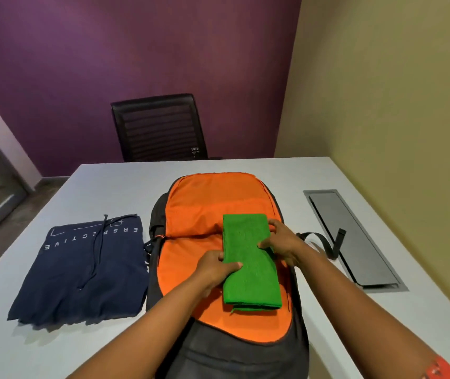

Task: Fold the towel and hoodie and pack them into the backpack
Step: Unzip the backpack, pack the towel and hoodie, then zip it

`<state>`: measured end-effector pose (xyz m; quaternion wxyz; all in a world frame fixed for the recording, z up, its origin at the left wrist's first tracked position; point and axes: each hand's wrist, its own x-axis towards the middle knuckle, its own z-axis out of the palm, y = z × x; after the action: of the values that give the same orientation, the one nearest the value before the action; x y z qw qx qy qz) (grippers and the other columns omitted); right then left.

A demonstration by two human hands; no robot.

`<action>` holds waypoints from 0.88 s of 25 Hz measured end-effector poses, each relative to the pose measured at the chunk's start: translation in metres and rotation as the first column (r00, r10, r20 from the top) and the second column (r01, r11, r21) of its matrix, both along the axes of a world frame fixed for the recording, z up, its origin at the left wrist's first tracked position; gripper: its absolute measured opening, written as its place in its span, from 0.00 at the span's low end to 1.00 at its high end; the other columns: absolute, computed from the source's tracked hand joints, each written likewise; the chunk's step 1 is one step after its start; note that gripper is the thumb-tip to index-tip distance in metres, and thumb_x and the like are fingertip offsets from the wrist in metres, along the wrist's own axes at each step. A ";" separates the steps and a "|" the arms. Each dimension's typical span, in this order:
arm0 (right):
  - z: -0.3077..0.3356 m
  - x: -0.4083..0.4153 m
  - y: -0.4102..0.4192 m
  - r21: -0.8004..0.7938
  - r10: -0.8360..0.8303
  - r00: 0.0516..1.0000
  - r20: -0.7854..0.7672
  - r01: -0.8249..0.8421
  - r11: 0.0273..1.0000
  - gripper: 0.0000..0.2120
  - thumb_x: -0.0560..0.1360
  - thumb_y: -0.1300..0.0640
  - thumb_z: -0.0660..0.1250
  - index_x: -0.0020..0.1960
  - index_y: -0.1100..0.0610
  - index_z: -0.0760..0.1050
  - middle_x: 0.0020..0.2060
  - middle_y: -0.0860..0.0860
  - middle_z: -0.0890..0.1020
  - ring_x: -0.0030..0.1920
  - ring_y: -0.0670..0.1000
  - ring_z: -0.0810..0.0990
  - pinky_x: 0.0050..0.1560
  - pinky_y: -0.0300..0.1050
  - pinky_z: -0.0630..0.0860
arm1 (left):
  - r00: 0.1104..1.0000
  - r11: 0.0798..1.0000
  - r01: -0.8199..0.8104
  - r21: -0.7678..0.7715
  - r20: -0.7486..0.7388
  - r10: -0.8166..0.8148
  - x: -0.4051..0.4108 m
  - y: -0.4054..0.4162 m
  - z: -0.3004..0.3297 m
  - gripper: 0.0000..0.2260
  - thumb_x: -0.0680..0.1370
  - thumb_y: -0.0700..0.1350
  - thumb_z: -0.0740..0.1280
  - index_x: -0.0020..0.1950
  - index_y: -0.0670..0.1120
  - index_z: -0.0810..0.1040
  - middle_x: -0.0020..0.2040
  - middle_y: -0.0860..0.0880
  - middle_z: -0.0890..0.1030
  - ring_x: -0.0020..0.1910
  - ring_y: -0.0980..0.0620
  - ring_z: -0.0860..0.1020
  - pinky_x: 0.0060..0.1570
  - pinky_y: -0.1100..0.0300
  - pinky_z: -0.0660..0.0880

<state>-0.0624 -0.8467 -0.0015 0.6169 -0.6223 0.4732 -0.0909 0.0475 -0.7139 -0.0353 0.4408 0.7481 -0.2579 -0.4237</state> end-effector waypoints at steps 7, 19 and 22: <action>-0.039 -0.022 0.006 -0.469 0.080 0.867 -0.493 -0.342 0.814 0.41 0.67 0.57 0.76 0.72 0.60 0.56 0.66 0.59 0.69 0.65 0.60 0.71 0.62 0.52 0.71 | 0.603 0.917 0.201 0.344 0.694 -0.393 -0.024 0.003 -0.003 0.34 0.72 0.52 0.71 0.73 0.46 0.61 0.68 0.45 0.70 0.67 0.45 0.68 0.61 0.56 0.67; -0.043 -0.020 0.014 -0.051 0.378 0.159 -0.912 -0.958 0.282 0.55 0.66 0.48 0.75 0.77 0.51 0.38 0.73 0.61 0.31 0.76 0.60 0.37 0.73 0.63 0.39 | 0.122 0.448 0.405 0.797 0.438 -0.891 -0.033 -0.010 -0.041 0.55 0.67 0.66 0.68 0.75 0.44 0.33 0.75 0.44 0.32 0.75 0.46 0.34 0.69 0.36 0.36; -0.045 -0.019 0.005 -0.098 0.339 0.180 -0.923 -0.964 0.247 0.56 0.65 0.48 0.76 0.77 0.51 0.39 0.73 0.61 0.32 0.75 0.59 0.35 0.72 0.63 0.37 | 0.137 0.515 0.360 0.778 0.502 -0.854 -0.036 -0.015 -0.044 0.55 0.67 0.67 0.67 0.75 0.44 0.33 0.75 0.45 0.32 0.75 0.46 0.35 0.70 0.37 0.37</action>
<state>-0.0818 -0.8414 -0.0463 0.0273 -0.9163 0.2382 0.3209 0.0112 -0.7286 -0.0792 -0.1800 0.7437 -0.6183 -0.1793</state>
